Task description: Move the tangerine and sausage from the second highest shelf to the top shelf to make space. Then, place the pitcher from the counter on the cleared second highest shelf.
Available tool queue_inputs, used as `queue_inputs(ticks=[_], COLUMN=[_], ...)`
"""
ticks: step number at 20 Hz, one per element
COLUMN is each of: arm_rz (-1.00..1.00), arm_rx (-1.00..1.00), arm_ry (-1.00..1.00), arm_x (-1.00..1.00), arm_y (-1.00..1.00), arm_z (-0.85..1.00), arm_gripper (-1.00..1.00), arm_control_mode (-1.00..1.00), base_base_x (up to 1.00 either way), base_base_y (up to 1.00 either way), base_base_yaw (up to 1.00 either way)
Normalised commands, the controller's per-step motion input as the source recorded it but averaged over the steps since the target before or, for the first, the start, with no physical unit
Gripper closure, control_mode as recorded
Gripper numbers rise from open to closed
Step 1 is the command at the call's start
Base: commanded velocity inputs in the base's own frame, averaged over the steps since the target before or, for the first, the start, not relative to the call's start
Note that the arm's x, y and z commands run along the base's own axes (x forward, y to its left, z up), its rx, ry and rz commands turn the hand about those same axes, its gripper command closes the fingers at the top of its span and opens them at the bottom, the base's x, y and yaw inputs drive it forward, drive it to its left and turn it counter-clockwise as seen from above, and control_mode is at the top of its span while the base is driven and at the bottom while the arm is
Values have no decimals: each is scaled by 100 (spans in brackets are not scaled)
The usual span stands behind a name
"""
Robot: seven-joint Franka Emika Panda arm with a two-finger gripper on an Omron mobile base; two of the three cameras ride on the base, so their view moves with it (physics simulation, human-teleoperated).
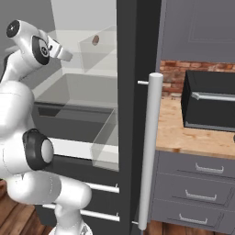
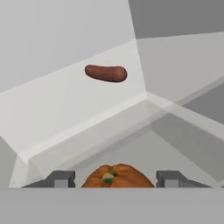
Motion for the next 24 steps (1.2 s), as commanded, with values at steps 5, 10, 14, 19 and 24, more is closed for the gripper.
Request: queue_inputs(ticks=[5, 10, 14, 19, 24], arm_rz=[8, 7, 1, 3, 5], arm_rx=[-10, -12, -2, -2, -10], arm_ry=[-14, -13, 1, 9, 5], arm_x=[35, 42, 84, 100, 94], arm_y=[4, 4, 0, 3, 23], arm_z=[13, 24, 6, -1, -10], arm_gripper=[100, 100, 100, 100, 100], arm_control_mode=[-100, -100, -100, -100, -100], base_base_x=[0, 0, 0, 0, 0], base_base_y=[0, 0, 0, 0, 0], base_base_yaw=[0, 0, 0, 0, 0])
